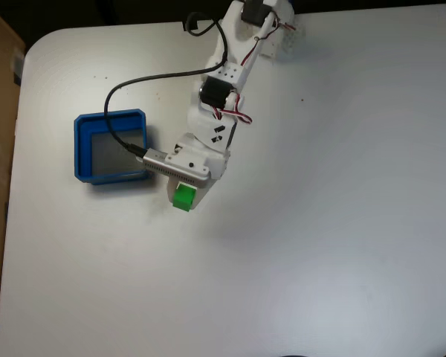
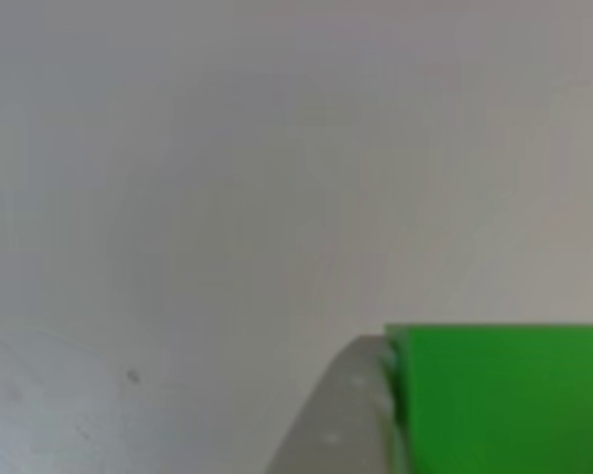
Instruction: Pick up green cube and drop it in the blue box
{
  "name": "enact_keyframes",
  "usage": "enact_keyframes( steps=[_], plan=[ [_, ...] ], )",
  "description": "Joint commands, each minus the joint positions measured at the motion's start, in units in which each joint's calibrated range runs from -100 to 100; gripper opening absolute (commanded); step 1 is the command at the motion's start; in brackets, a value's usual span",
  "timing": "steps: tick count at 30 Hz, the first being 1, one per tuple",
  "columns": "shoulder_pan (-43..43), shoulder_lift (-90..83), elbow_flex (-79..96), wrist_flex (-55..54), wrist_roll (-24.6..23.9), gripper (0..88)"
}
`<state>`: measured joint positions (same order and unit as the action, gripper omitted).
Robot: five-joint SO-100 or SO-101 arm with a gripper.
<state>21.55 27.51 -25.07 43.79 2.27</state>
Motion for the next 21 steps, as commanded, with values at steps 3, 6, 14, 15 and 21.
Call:
enact_keyframes(
  steps=[3,6,14,15,21],
  plan=[
    [2.8,-5.9,-3.6,-0.5,-0.1,0.7],
    [4.5,-6.9,-3.5,-0.5,-0.1,0.7],
    [11.3,-7.7,-3.5,-0.5,-0.1,0.7],
    [12.3,-7.7,-3.5,-0.5,-0.1,0.7],
    [17.3,-7.6,-3.4,-0.3,-0.1,0.7]
  ],
)
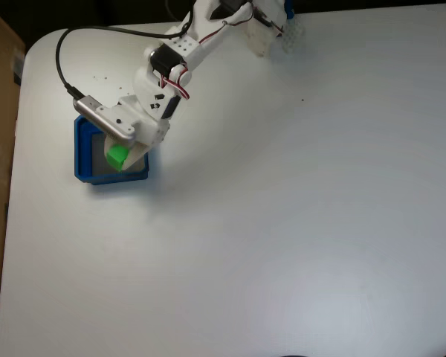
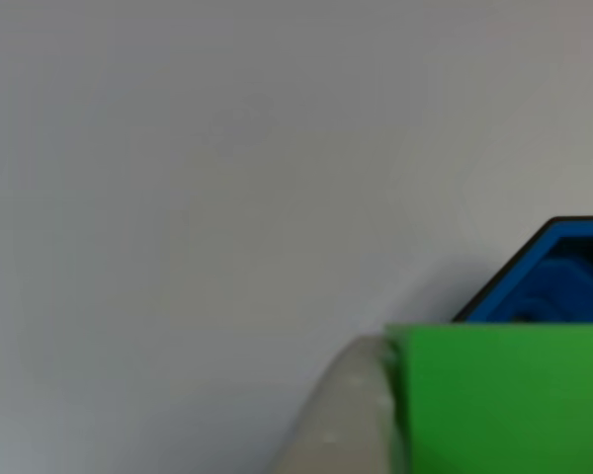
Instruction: Pick up green cube and drop it in the blue box
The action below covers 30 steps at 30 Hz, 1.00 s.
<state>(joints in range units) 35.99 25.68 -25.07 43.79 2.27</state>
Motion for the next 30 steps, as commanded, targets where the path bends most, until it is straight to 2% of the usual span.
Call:
enact_keyframes(
  steps=[1,19,30],
  plan=[
    [3.5,-5.6,-3.4,-0.3,-0.1,0.7],
    [6.4,-5.2,9.6,-0.4,0.0,0.7],
    [6.2,-5.1,9.3,-0.5,0.1,0.7]
  ],
)
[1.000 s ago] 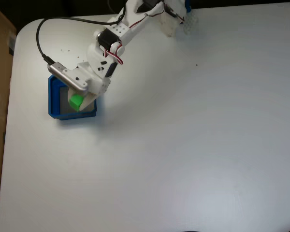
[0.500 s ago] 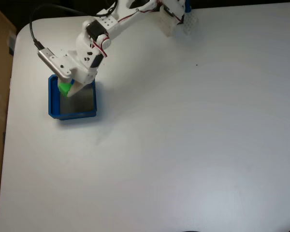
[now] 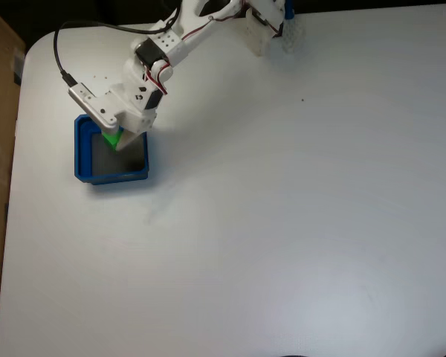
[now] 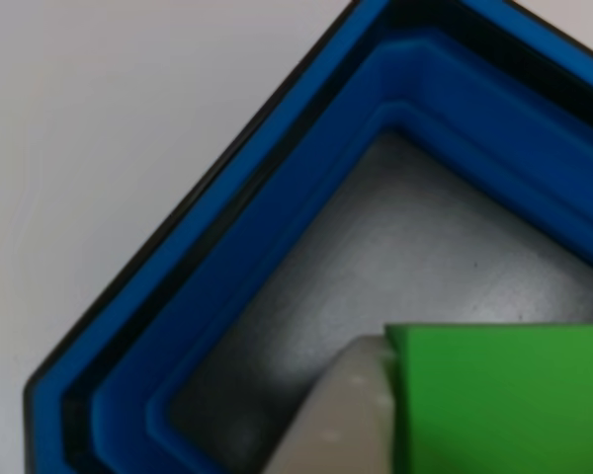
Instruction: Pick up green cube and drop it in the blue box
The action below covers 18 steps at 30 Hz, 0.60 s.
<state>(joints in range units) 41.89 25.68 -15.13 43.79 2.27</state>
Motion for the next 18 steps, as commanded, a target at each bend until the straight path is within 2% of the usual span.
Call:
enact_keyframes(
  steps=[1,18],
  plan=[
    [0.3,-5.1,-0.6,-0.5,0.1,0.7],
    [0.3,-4.0,-0.9,-1.6,-0.1,0.8]
  ],
)
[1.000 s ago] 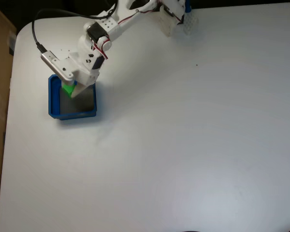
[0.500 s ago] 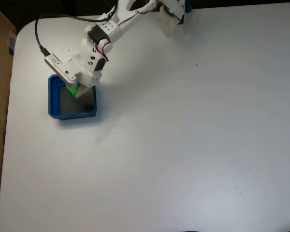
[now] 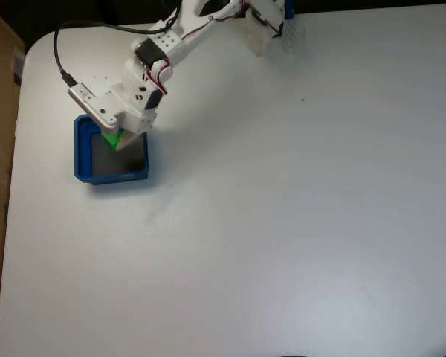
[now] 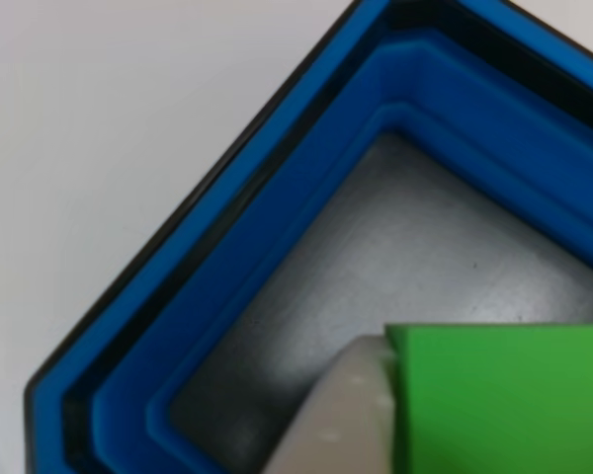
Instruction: Pick up green cube and drop it in the blue box
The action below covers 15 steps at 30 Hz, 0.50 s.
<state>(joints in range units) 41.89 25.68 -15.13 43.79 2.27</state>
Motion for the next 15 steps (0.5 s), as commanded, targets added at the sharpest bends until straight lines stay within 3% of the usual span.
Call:
enact_keyframes(
  steps=[1,15],
  plan=[
    [0.3,-3.7,-0.9,-2.1,-0.1,0.8],
    [1.8,0.3,-0.7,-8.4,-0.1,0.8]
  ],
)
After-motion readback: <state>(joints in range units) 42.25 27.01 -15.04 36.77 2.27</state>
